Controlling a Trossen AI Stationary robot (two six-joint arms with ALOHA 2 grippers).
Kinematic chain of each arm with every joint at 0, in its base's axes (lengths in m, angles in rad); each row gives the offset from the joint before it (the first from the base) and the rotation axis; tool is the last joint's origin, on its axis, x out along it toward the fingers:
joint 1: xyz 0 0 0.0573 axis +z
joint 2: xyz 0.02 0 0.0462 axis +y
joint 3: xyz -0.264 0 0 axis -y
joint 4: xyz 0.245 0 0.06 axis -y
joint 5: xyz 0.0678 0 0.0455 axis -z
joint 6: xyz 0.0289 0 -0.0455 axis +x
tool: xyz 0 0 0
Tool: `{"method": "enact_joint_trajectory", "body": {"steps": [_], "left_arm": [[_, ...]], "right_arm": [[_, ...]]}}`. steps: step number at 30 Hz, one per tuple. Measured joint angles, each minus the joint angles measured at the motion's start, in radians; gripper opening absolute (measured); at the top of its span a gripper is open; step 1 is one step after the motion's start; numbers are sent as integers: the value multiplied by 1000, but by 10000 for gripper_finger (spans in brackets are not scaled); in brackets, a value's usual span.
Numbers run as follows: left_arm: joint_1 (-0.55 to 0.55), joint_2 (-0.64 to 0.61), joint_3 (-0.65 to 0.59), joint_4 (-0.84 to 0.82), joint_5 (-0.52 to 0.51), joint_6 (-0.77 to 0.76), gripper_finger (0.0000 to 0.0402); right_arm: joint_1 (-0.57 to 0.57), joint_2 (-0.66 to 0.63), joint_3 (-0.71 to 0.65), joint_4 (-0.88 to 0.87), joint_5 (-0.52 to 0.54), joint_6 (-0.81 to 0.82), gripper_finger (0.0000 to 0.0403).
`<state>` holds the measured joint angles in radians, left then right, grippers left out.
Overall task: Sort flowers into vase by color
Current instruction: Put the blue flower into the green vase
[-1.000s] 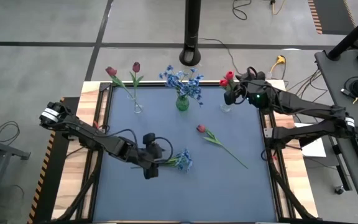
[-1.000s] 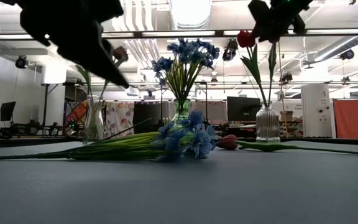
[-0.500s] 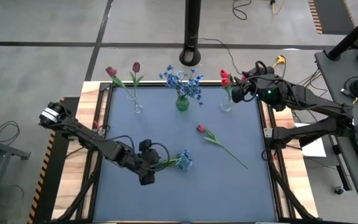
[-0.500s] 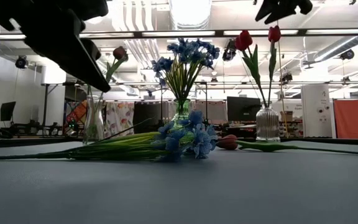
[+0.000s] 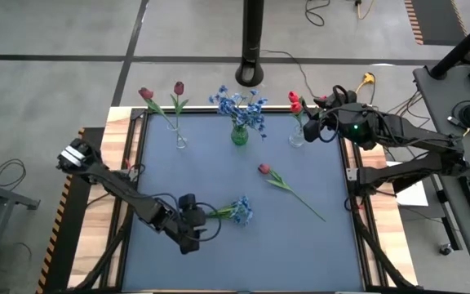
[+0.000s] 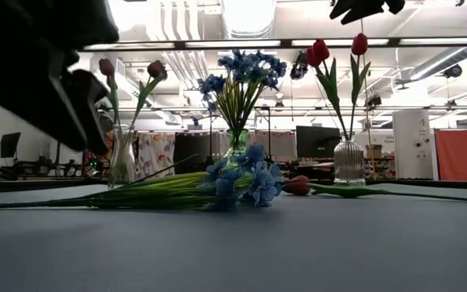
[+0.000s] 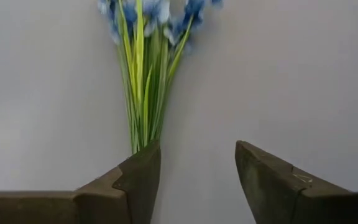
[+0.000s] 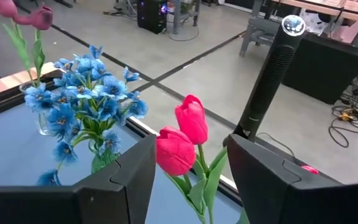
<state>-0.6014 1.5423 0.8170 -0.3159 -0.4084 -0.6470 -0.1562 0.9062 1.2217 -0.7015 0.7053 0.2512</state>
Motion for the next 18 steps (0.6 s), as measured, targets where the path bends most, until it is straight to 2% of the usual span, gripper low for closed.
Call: {"method": "enact_joint_trajectory", "body": {"steps": [9,18], "left_arm": [[-1,109,0,5,5,-25,253],[0,130,0,4,-16,-35,261]], "right_arm": [[2,0,0,2,1,-1,192],[2,0,0,2,1,-8,192]]}}
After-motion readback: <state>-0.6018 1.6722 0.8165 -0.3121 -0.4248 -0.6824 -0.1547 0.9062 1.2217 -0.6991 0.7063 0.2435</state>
